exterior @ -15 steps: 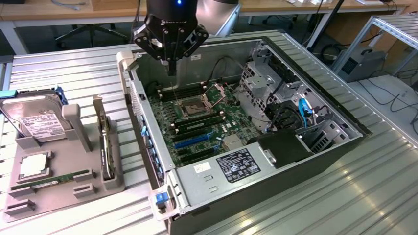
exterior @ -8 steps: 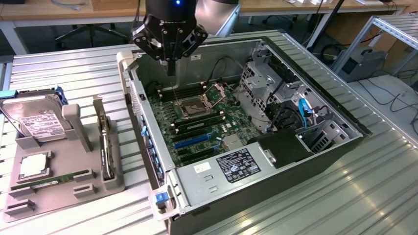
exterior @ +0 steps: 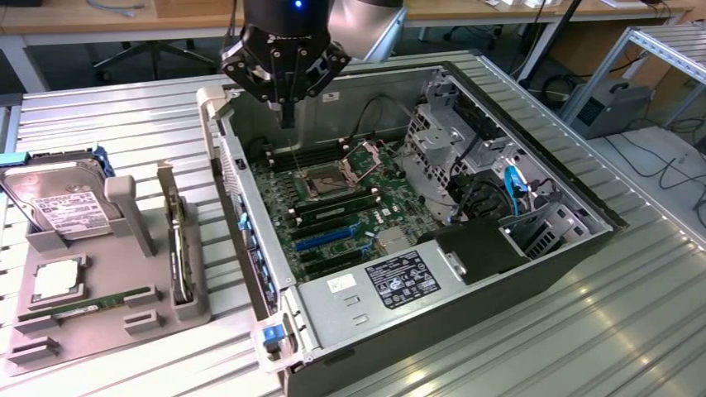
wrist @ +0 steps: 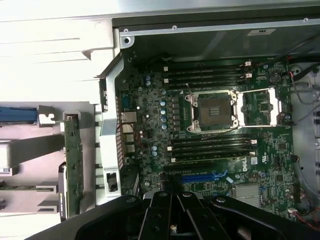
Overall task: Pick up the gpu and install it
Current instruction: 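Reach for the gpu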
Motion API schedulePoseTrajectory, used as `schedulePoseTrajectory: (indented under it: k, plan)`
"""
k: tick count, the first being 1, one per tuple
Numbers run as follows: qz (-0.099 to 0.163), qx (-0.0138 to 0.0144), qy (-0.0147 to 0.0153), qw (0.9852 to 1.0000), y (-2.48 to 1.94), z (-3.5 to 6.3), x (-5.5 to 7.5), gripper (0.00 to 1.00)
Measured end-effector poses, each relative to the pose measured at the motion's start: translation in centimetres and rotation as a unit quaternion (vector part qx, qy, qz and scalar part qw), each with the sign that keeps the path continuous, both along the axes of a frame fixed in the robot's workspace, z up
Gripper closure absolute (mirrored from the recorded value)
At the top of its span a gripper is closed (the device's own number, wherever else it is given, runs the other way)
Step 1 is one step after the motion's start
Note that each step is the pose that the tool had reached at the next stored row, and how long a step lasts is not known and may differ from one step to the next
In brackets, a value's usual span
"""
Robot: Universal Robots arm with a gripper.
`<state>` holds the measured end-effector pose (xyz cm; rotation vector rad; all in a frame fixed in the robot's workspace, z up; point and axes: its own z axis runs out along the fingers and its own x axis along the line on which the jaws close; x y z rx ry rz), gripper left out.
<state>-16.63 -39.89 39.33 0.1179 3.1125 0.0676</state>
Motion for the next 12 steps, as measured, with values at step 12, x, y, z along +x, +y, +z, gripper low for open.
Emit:
schedulePoseTrajectory:
  k: [12]
  plan:
    - [0.000, 0.0000, 0.0000, 1.0000, 0.00, 0.00, -0.26, 0.89]
